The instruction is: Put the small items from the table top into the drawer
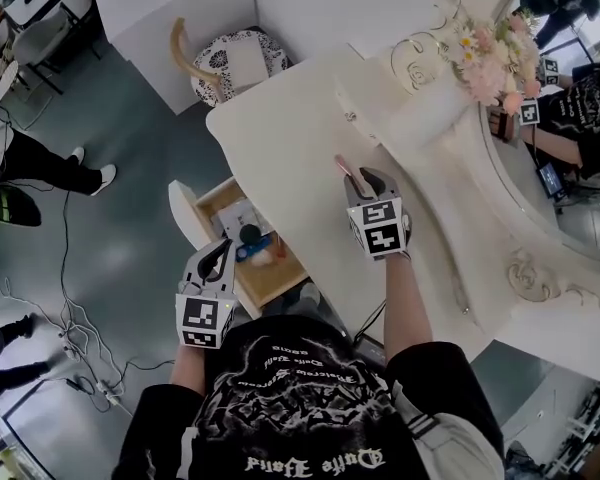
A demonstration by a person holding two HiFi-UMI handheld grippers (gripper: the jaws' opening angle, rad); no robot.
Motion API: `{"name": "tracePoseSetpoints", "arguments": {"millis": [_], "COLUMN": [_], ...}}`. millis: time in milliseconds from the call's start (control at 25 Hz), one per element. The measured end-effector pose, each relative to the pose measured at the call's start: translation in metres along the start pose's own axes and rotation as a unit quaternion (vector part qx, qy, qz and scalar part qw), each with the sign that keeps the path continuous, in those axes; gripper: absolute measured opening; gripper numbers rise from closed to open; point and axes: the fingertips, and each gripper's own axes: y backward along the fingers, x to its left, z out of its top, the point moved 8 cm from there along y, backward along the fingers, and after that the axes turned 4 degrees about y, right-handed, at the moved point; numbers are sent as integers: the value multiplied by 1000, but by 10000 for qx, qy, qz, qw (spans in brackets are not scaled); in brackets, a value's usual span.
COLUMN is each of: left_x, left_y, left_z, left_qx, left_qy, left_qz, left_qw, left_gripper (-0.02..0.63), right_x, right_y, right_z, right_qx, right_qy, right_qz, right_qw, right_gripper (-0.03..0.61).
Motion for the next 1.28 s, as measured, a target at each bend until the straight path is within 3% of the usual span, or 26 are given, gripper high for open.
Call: {"name": "tracePoseSetpoints", "arguments": {"millis": [1280], "left_x": [9], "left_y": [1], "left_z": [-8], "left_qx": [188], "left_qy": [229], "left_qz": [562], "left_qw": [9980], "left_gripper": [15], "right_x": [-9], "right_y": [-47], "right_z": [-18], "right_qx": [480], "right_qy": [-180], "right_qz": [531], "right_qw": [9973], "right_gripper": [74]}}
